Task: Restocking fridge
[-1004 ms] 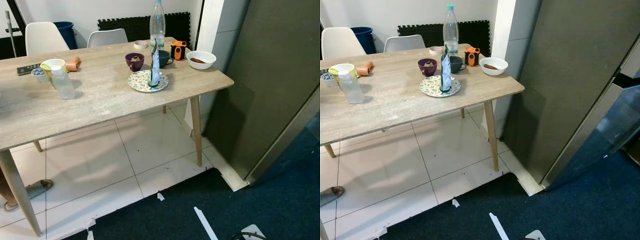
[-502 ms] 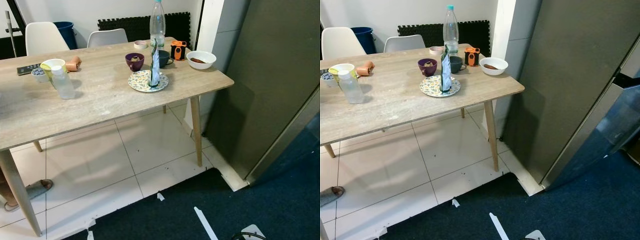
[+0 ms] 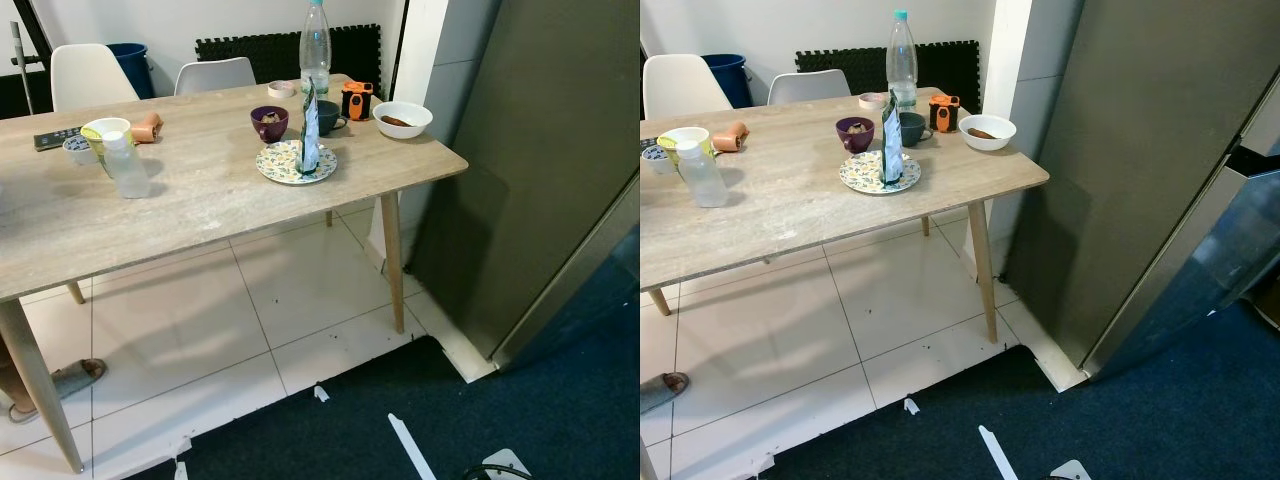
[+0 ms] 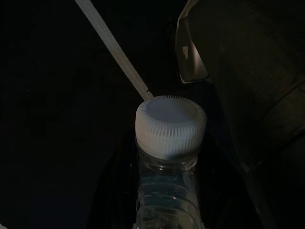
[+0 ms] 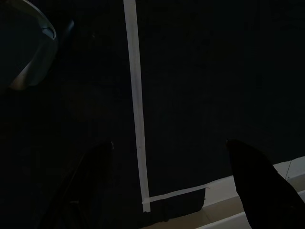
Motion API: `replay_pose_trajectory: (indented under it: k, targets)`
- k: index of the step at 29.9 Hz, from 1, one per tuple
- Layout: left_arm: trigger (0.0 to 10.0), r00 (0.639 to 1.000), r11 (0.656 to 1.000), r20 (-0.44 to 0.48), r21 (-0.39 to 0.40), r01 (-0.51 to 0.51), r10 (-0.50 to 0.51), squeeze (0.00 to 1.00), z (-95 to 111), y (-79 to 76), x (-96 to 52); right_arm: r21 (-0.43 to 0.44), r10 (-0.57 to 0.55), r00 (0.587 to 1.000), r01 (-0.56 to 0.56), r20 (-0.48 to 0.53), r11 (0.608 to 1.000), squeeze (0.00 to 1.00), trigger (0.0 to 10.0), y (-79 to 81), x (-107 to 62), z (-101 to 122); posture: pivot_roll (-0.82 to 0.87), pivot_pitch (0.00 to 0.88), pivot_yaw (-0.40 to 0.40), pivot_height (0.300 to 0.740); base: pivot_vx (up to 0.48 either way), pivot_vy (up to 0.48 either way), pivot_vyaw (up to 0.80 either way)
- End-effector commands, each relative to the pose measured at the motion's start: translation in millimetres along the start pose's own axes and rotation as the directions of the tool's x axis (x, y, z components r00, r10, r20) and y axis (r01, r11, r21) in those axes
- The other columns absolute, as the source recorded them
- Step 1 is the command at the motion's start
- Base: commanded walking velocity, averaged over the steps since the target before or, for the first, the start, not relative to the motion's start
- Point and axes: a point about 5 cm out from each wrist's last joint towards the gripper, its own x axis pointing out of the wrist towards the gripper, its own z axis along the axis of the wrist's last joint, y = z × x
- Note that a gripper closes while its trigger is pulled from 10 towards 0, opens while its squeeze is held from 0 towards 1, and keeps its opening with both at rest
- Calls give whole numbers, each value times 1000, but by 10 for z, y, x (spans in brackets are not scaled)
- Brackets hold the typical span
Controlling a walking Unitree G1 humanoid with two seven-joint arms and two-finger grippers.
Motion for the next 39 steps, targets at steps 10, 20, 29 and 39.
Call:
replay_pose_trajectory:
  k: [10, 20, 29, 39]
  targets:
    - [10000, 976, 997, 207, 26, 67, -71, 0, 619, -253, 26, 7, 8, 1000, -8, -17, 1000, 0, 10000, 18, -1, -52, -33, 0, -50, 740, 0, 0, 0]
    - [10000, 975, 997, 211, 27, 69, -73, 0, 635, -258, 25, 14, 7, 1000, -7, -9, 1000, 0, 10000, 15, -2, -49, -33, 0, -50, 740, 0, 0, 0]
    - [10000, 977, 998, 204, 27, 64, -68, 0, 597, -232, 24, 16, 8, 1000, -8, -3, 1000, 0, 10000, 18, -1, -42, -35, 0, -50, 740, 0, 0, 0]
    - [10000, 977, 998, 202, 27, 61, -65, 0, 592, -233, 25, 24, 5, 1000, -5, 12, 1000, 0, 10000, 12, -1, -15, -27, 0, -58, 740, 0, 0, 0]
